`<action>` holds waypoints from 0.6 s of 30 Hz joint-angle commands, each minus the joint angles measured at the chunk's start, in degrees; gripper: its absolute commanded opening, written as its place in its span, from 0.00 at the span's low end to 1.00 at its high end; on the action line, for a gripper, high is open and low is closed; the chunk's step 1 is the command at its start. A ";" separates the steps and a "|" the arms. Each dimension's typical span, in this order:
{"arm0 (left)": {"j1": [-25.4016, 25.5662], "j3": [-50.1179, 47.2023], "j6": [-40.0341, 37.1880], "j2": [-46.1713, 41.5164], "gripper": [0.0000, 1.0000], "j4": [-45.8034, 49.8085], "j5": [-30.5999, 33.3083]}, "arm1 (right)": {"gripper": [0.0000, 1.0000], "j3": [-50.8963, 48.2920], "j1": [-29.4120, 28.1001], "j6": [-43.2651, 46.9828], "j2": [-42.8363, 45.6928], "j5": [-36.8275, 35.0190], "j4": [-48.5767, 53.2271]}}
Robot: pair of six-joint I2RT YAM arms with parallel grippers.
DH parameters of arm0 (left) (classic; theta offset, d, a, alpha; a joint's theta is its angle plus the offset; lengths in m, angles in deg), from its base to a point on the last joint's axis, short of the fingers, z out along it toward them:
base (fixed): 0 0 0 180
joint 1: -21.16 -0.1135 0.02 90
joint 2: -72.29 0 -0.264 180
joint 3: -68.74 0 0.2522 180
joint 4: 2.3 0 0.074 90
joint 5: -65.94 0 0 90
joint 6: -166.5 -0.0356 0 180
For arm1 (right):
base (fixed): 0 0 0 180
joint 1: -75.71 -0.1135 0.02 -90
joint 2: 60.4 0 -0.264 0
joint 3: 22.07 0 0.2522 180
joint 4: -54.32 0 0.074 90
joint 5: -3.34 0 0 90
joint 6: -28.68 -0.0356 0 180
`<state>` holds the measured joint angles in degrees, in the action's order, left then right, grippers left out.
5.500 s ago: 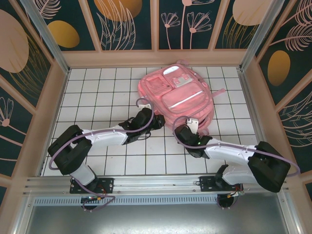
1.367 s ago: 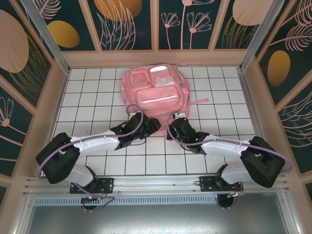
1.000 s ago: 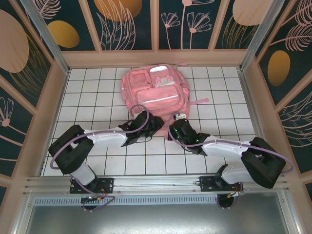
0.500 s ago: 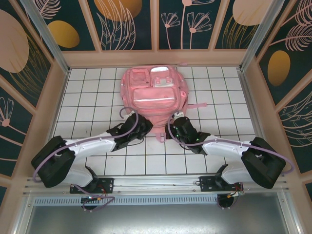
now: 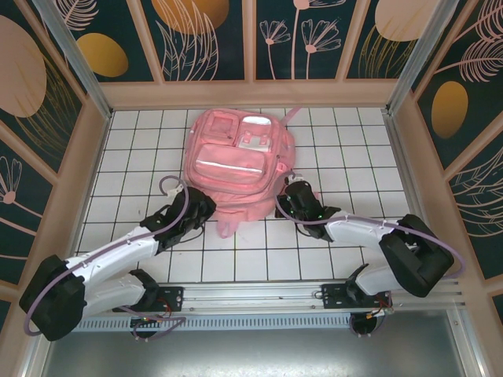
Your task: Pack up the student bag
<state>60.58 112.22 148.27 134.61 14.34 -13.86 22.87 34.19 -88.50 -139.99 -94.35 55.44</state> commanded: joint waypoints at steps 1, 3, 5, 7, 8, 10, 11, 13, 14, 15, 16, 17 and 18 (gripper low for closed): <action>-1.75 -0.28 -3.94 -2.44 0.00 2.53 4.77 | 0.00 1.93 1.76 1.72 -1.60 -4.32 2.64; -2.36 -0.79 -4.34 -3.27 0.00 2.87 4.40 | 0.00 2.71 2.59 2.71 -2.54 -5.08 2.58; -2.83 -1.25 -4.92 -4.17 0.00 3.03 3.99 | 0.00 3.56 3.66 3.74 -3.71 -5.75 2.37; -3.16 -1.69 -5.19 -5.20 0.00 3.23 3.70 | 0.00 4.46 4.68 4.96 -4.96 -6.27 1.85; -3.21 -1.86 -5.60 -5.72 0.00 2.95 3.40 | 0.00 5.11 5.34 5.73 -5.66 -6.47 1.52; -3.29 -1.95 -6.39 -6.39 0.00 2.97 2.76 | 0.00 6.26 6.49 7.05 -7.24 -6.55 0.58; -3.27 -1.87 -6.82 -6.72 0.00 3.06 2.59 | 0.00 6.80 7.19 7.75 -8.02 -6.34 -0.09; -3.24 -1.81 -7.43 -7.32 0.00 3.81 2.57 | 0.00 7.89 8.81 8.43 -9.77 -5.67 -1.09; -3.30 -1.66 -7.84 -7.71 0.00 4.00 2.64 | 0.00 8.57 9.73 8.70 -10.85 -5.34 -1.36; -3.27 -1.52 -8.03 -8.07 0.00 4.37 2.76 | 0.00 9.09 9.87 8.89 -11.73 -5.15 -1.63; -3.33 -1.53 -8.42 -8.37 0.00 4.59 2.81 | 0.00 9.51 11.51 8.98 -12.49 -4.59 -1.77; -3.38 -1.54 -8.89 -8.60 0.00 4.60 2.53 | 0.00 9.86 12.13 9.11 -12.86 -3.76 -1.75; -3.37 -1.33 -9.38 -8.54 0.00 4.70 2.18 | 0.00 9.99 12.24 9.38 -13.08 -3.40 -1.98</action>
<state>58.26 110.49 141.91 128.29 17.79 -15.39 31.26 43.72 -80.83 -151.99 -95.29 54.63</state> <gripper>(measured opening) 0.062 0.049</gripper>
